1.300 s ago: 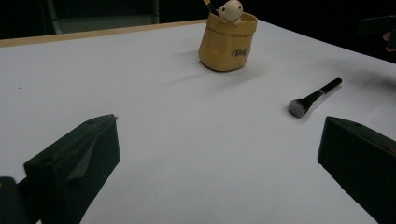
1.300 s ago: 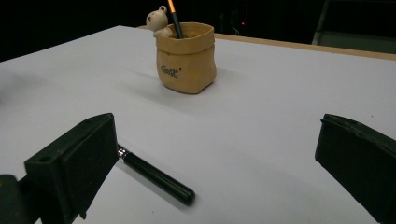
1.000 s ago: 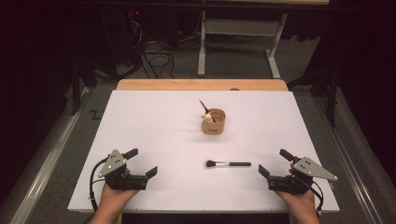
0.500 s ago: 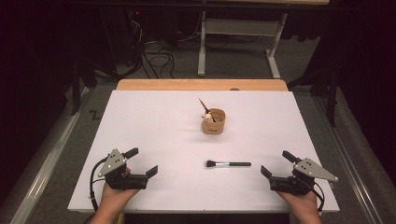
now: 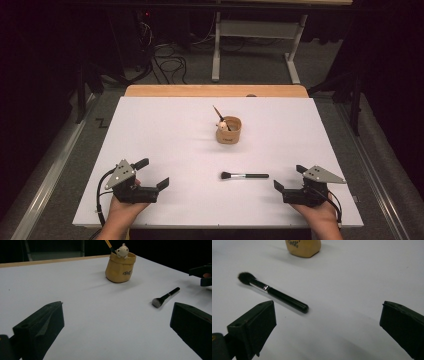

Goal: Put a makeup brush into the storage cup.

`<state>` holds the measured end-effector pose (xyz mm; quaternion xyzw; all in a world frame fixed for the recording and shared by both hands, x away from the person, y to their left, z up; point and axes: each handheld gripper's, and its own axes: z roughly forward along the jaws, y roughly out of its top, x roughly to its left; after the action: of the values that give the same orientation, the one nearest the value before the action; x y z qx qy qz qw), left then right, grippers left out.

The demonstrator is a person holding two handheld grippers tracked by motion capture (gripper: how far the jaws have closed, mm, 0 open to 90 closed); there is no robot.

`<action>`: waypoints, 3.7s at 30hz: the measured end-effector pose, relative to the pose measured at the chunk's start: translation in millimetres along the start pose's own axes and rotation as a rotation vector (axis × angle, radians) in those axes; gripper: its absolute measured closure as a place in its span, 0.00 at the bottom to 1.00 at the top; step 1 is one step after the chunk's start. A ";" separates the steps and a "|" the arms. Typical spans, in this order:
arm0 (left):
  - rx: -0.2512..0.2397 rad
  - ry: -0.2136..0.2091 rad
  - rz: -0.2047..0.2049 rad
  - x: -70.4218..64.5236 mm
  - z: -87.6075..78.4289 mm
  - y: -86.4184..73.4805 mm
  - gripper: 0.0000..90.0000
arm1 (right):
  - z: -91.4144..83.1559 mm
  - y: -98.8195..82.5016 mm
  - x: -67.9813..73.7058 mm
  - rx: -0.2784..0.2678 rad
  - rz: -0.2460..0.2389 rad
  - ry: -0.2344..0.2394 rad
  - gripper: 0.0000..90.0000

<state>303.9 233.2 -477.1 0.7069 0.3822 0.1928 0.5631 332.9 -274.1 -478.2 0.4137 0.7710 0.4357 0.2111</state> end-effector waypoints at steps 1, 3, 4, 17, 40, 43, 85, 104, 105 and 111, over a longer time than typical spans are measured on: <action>0.004 -0.004 0.004 0.0 0.3 -0.2 0.00 | 1.8 0.6 0.4 0.022 0.001 0.002 0.02; 0.003 -0.008 0.004 -0.2 0.5 -0.3 0.00 | 6.8 2.7 1.5 0.074 -0.010 0.015 0.01; 0.000 -0.010 0.002 -0.4 0.6 -0.2 0.00 | 8.4 3.6 1.9 0.099 -0.004 0.024 0.01; -0.002 -0.022 0.003 0.2 -1.3 0.0 0.00 | 21.3 16.2 11.2 0.314 -0.065 0.018 0.01; 0.007 -0.030 -0.011 -0.5 0.3 -2.1 0.00 | 23.5 27.9 13.4 0.522 -0.085 0.039 0.02; 0.006 -0.029 -0.013 -0.3 0.2 -2.1 0.00 | 23.9 28.6 12.8 0.540 -0.099 0.038 0.03; 0.000 -0.036 -0.005 -1.2 -1.4 -1.7 0.00 | 58.6 78.5 43.8 0.606 -0.284 0.116 0.20; 0.001 -0.033 -0.005 -1.0 -1.9 -1.6 0.00 | 78.5 85.2 56.0 0.597 -0.317 0.183 0.48; 0.000 -0.033 -0.004 -1.0 -1.9 -1.5 0.00 | 80.1 85.1 56.5 0.589 -0.322 0.189 0.48; -0.004 -0.031 -0.007 -0.9 -2.4 -1.5 0.00 | 84.8 85.2 62.4 0.604 -0.361 0.196 0.50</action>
<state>301.1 234.2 -477.6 0.7074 0.3755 0.1806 0.5710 394.3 -157.0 -448.9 0.2709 0.9421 0.1816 0.0782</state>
